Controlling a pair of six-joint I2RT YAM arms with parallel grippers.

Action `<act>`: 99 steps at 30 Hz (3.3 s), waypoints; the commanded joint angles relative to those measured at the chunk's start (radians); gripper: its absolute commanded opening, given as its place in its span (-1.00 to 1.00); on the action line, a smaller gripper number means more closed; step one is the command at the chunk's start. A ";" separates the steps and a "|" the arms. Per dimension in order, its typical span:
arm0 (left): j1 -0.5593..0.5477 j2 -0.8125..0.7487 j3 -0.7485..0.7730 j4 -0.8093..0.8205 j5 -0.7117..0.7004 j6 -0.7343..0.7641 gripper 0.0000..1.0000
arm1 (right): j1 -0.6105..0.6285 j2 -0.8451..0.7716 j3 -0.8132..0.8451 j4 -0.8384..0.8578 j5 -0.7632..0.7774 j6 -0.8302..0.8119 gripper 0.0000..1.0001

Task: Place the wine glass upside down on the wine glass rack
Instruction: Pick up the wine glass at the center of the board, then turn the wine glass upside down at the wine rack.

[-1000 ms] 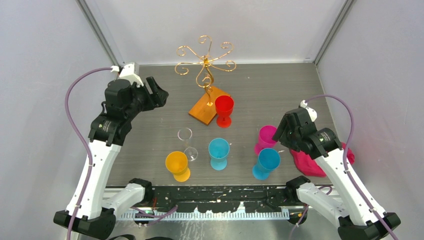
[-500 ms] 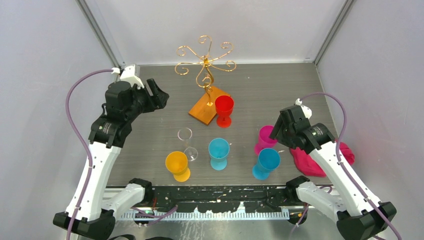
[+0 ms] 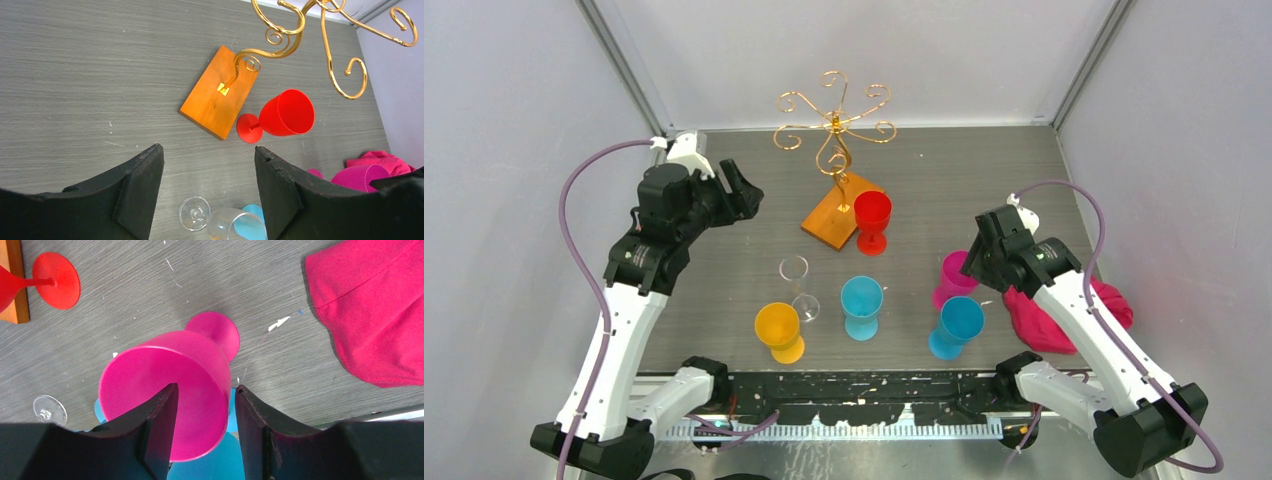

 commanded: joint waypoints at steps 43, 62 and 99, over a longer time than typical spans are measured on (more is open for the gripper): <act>-0.003 -0.100 0.017 -0.037 -0.012 0.002 0.34 | 0.006 -0.095 -0.005 -0.023 0.061 0.040 -0.99; -0.003 -0.101 0.184 -0.147 0.012 -0.006 0.42 | 0.005 -0.079 0.167 -0.001 0.124 0.008 -0.99; -0.003 -0.004 0.181 0.335 0.623 -0.661 1.00 | 0.005 0.086 0.661 0.154 0.419 -0.266 -0.99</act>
